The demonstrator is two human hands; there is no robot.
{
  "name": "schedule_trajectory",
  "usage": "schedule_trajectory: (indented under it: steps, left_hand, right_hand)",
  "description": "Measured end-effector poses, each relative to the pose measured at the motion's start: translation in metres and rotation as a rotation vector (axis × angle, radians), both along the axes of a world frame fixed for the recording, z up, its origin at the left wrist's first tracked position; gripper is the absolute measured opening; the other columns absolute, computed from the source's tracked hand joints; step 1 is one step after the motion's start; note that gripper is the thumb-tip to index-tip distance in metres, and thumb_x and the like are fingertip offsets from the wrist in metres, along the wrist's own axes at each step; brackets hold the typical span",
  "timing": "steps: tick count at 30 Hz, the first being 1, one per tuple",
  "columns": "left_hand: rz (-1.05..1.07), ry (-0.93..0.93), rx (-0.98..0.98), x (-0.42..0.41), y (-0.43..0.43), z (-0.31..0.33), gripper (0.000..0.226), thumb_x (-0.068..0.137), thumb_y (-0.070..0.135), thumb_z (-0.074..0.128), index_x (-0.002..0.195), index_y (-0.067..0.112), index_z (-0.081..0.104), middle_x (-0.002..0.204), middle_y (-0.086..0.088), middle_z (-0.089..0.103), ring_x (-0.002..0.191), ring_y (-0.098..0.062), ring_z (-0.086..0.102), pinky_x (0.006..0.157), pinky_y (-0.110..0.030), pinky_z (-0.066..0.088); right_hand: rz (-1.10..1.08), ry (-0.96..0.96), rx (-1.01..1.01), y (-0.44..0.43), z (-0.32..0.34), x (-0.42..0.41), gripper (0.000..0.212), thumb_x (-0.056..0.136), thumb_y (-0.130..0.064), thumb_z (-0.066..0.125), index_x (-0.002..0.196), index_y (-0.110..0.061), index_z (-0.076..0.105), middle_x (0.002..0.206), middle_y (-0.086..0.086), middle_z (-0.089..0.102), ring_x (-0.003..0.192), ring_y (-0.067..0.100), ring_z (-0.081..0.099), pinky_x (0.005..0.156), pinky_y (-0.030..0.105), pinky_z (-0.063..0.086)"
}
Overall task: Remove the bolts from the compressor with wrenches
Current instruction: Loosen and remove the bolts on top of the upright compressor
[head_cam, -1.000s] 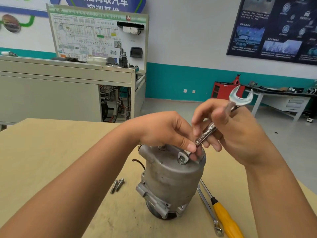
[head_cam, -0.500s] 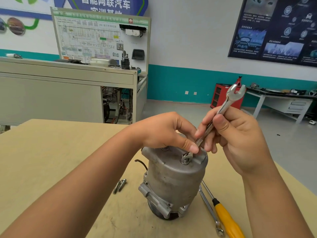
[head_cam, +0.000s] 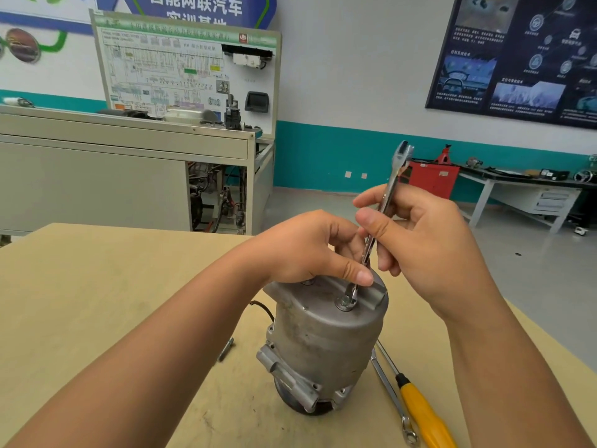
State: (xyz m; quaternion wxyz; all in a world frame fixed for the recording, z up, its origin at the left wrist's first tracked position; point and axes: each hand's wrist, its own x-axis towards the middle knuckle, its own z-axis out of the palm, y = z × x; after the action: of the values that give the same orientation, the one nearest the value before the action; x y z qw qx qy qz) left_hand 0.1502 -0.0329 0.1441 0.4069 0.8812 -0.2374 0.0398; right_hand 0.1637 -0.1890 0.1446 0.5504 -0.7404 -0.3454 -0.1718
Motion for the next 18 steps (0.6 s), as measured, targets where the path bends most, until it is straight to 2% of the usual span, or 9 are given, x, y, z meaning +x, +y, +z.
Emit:
schedule_trajectory:
  steps: [2,6,8,11,14,18]
  left_hand:
    - [0.006,-0.011,-0.03,-0.001,0.001,-0.001,0.028,0.073,0.021,0.079,0.056,0.032,0.06,0.06,0.015,0.058,0.062,0.0,0.053,0.064,-0.013,0.041]
    - [-0.028,-0.092,-0.096,-0.009,0.007,-0.007,0.037,0.075,0.013,0.077,0.052,0.037,0.061,0.057,0.016,0.057,0.059,0.004,0.05,0.062,-0.005,0.038]
    - [-0.025,-0.13,-0.121,-0.014,0.01,-0.012,0.033,0.077,0.011,0.076,0.057,0.034,0.063,0.059,0.014,0.062,0.06,0.004,0.054,0.061,-0.007,0.042]
    - [-0.048,-0.105,-0.117,-0.018,0.011,-0.012,0.018,0.079,0.016,0.074,0.071,0.03,0.067,0.073,0.006,0.069,0.073,-0.004,0.062,0.073,-0.022,0.049]
    - [-0.126,-0.08,-0.103,-0.019,0.01,-0.007,0.029,0.082,0.014,0.07,0.07,0.04,0.067,0.079,0.015,0.066,0.079,-0.008,0.061,0.076,-0.015,0.046]
    - [-0.193,-0.012,-0.035,-0.017,0.01,0.001,0.038,0.083,0.014,0.067,0.063,0.047,0.065,0.077,0.026,0.063,0.081,0.007,0.056,0.083,-0.011,0.04]
  right_hand:
    - [-0.01,-0.02,-0.007,0.006,0.002,-0.001,0.01,0.087,-0.016,0.062,0.088,-0.027,0.062,0.065,-0.004,0.063,0.038,0.008,0.053,0.041,0.016,0.04]
    - [0.096,-0.026,-0.04,0.017,0.003,-0.009,0.015,0.089,-0.01,0.06,0.081,-0.023,0.062,0.068,-0.001,0.066,0.036,0.011,0.052,0.038,0.017,0.04]
    - [0.129,-0.025,-0.032,0.019,0.002,-0.013,0.015,0.089,-0.01,0.059,0.079,-0.02,0.062,0.069,0.0,0.067,0.035,0.012,0.051,0.037,0.016,0.039]
    - [0.15,0.001,0.023,0.015,0.0,-0.015,0.014,0.09,-0.012,0.058,0.077,-0.018,0.061,0.068,0.007,0.066,0.037,0.017,0.054,0.037,0.019,0.041]
    - [0.198,0.018,0.062,0.011,-0.003,-0.019,0.015,0.089,-0.02,0.057,0.076,-0.012,0.062,0.065,0.006,0.066,0.039,0.015,0.053,0.038,0.019,0.042]
    - [0.262,0.054,0.111,0.008,-0.008,-0.02,0.021,0.086,-0.025,0.05,0.072,-0.014,0.062,0.059,0.002,0.063,0.041,0.01,0.048,0.041,0.019,0.042]
